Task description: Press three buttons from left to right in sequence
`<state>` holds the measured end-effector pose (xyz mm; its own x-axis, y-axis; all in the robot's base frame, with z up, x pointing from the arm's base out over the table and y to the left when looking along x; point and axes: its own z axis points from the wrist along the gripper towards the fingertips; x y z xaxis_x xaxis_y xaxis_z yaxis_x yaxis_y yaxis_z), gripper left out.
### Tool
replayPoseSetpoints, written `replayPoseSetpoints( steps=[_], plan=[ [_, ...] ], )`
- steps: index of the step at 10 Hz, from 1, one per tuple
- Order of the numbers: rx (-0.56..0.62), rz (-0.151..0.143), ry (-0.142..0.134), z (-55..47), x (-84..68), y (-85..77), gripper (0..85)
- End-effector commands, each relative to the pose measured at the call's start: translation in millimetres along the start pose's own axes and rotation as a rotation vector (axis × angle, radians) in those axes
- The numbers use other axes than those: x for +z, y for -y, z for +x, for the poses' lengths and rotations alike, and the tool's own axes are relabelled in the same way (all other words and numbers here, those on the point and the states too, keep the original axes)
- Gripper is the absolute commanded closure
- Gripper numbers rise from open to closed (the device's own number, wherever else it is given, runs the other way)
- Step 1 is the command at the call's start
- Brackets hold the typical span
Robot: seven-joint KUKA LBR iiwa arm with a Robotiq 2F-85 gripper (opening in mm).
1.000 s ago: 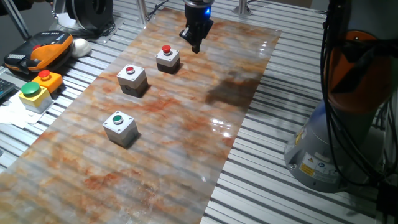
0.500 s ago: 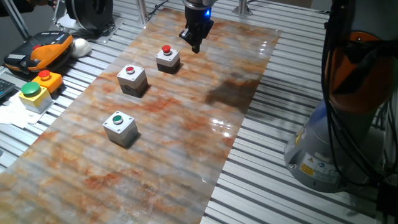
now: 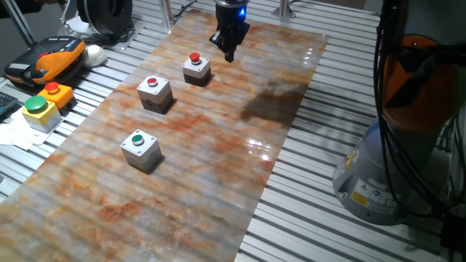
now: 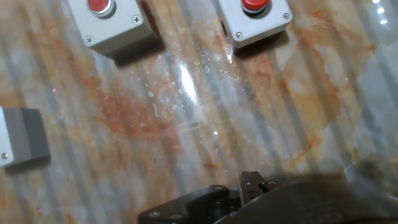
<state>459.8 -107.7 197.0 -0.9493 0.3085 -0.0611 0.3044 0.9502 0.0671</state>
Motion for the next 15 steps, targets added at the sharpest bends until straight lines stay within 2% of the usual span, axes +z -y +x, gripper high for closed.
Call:
replayPoseSetpoints(
  steps=[1, 2, 4, 6, 7, 9, 11, 15],
  plan=[
    [0.006, 0.0, 0.002, 0.0, 0.0, -0.1, 85.0],
    [0.039, 0.032, 0.01, 0.0, 0.0, -0.1, 85.0],
    [0.059, 0.025, -0.02, 0.0, 0.0, -0.1, 85.0],
    [0.063, 0.039, -0.013, 0.0, 0.0, -0.1, 85.0],
    [0.061, 0.02, -0.023, 0.0, 0.0, -0.1, 85.0],
    [0.062, 0.028, -0.017, 0.0, 0.0, -0.1, 85.0],
    [0.067, 0.021, -0.02, 0.0, 0.1, -0.1, 85.0],
    [0.058, 0.03, 0.001, -1.0, 0.0, 1.2, 85.0]
  ],
)
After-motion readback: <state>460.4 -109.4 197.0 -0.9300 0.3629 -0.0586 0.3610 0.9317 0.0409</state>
